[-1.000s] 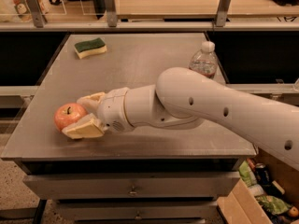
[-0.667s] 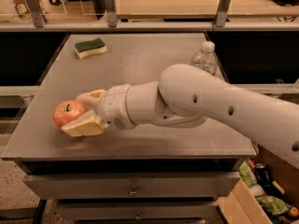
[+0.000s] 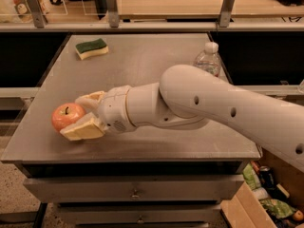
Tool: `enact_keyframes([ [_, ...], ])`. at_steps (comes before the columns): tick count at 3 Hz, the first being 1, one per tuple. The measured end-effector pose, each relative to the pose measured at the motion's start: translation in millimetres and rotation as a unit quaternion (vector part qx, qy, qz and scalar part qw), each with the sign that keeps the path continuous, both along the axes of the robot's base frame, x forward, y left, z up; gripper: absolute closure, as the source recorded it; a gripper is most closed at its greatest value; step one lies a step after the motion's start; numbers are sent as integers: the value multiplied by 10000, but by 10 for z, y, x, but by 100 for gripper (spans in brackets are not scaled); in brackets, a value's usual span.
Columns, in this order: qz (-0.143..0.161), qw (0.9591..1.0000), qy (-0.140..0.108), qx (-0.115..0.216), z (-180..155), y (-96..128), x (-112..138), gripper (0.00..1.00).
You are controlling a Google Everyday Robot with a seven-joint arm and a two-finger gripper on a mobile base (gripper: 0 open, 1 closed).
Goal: Move apple near sponge
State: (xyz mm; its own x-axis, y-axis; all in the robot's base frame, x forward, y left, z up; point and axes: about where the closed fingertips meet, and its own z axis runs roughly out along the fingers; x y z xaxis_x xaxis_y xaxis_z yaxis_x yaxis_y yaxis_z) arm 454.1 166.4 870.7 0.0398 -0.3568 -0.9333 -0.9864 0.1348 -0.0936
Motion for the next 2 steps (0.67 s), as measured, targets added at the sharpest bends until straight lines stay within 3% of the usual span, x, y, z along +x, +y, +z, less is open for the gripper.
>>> enact_keyframes([
  [1, -88, 9998, -117, 121, 20, 74, 80, 100],
  [2, -204, 9988, -343, 285, 47, 152, 338, 100],
])
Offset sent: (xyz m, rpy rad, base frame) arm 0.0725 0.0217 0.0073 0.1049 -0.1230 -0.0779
